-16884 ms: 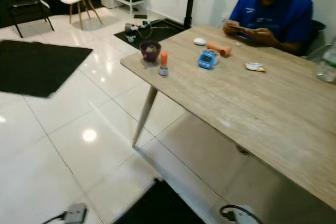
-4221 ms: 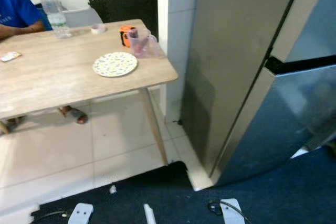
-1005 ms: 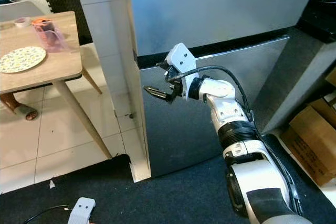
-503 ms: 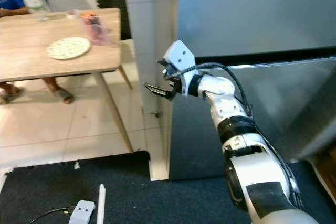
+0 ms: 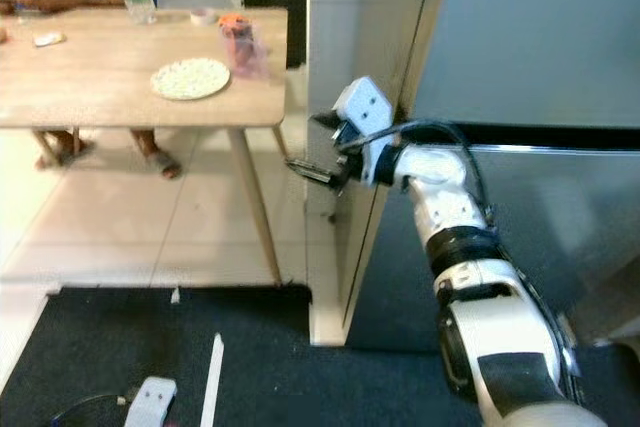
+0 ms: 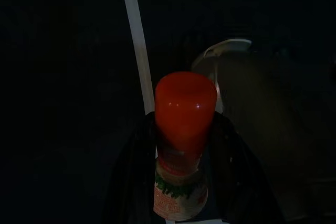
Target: Restocking fridge
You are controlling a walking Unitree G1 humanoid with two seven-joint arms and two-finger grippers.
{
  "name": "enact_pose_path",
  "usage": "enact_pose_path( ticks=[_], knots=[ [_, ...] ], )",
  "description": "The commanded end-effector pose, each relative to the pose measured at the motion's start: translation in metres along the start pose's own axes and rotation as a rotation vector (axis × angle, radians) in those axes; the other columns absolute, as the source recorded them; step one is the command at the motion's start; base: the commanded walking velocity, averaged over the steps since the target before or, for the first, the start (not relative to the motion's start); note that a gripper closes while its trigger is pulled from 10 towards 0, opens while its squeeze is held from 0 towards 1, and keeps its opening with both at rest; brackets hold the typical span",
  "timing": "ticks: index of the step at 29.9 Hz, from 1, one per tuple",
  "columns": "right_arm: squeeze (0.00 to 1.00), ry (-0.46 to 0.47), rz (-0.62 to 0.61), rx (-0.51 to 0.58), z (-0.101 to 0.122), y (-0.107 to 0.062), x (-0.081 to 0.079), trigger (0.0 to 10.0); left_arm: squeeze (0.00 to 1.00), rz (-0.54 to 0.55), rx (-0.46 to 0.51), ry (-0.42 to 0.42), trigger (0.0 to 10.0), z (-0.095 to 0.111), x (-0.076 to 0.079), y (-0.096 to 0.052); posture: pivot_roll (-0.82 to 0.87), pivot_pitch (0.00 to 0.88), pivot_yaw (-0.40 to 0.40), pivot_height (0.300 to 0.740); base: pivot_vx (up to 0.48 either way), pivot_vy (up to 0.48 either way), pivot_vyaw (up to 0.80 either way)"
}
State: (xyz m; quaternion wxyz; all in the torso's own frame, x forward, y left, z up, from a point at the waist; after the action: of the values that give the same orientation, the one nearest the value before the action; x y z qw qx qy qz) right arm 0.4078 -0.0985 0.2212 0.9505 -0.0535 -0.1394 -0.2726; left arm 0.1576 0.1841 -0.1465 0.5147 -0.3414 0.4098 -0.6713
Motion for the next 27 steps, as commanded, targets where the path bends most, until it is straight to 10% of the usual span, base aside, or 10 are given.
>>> enact_pose_path(
  ticks=[1,27],
  knots=[
    [0.00,-0.009,-0.001,-0.001,0.002,-0.013,0.006,10.0,0.00,-0.018,-0.049,-0.023,10.0,-0.018,0.009,0.000,-0.02,0.040,-0.040,0.740,0.000,0.000,0.00],
    [0.00,-0.228,-0.093,-0.344,-0.013,-0.069,0.046,10.0,0.00,-0.032,-0.045,-0.036,10.0,-0.017,0.015,0.001,-0.03,0.034,-0.050,0.740,0.000,0.000,0.00]
  ],
)
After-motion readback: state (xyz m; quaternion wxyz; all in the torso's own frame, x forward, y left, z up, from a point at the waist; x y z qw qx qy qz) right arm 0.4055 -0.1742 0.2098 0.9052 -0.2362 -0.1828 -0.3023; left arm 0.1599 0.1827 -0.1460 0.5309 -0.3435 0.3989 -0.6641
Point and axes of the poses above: a point about 5 cm out from each wrist's last joint towards the gripper, its own y axis pointing out of the wrist towards the gripper, its own z axis along the axis of the wrist's last joint, x = y × z, the point moved 5 cm from there along y, pointing out of the wrist towards the gripper, and after that the axes turned 5 degrees about y, right-handed, at the moved point
